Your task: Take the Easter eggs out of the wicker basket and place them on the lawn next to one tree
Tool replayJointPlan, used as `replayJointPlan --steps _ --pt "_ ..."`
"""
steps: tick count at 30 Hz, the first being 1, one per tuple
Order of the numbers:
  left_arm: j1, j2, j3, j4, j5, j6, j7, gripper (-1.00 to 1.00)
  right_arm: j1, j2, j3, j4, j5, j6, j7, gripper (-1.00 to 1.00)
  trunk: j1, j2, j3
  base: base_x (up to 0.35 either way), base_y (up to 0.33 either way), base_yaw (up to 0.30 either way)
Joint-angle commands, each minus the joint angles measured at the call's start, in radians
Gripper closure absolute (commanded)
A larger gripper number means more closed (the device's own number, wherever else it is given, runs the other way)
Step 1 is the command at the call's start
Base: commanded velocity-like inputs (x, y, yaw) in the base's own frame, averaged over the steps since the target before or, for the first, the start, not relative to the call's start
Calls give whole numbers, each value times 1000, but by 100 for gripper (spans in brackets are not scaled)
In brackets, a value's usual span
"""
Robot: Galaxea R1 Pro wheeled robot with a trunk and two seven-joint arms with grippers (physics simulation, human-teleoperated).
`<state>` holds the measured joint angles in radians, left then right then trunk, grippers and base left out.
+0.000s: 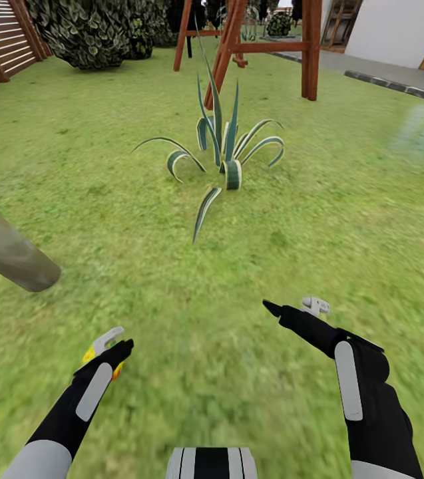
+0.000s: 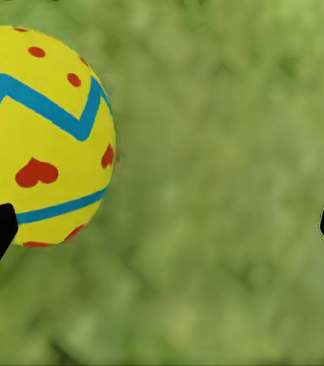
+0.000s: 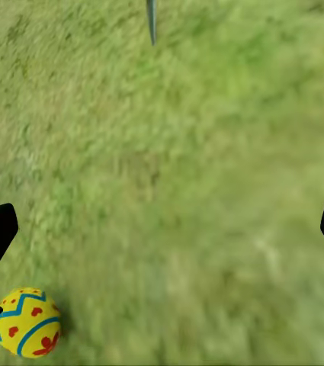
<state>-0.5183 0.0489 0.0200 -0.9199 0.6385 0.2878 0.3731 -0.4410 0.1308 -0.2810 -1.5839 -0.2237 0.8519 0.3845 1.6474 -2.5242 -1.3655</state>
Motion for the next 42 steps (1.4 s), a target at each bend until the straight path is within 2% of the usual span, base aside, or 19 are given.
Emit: replayJointPlan --steps 1,22,42 --pt "0 0 1 0 11 5 6 -100 -1 1 -3 -1 3 6 7 -100 -1 0 3 0 0 0" --pt "0 -1 5 9 15 7 4 -100 -1 1 -2 0 3 6 7 -100 -10 5 85 -42 0 9" --pt "-1 -1 6 11 14 -1 6 -100 -1 1 -3 0 3 9 7 -100 -19 10 163 0 0 273"
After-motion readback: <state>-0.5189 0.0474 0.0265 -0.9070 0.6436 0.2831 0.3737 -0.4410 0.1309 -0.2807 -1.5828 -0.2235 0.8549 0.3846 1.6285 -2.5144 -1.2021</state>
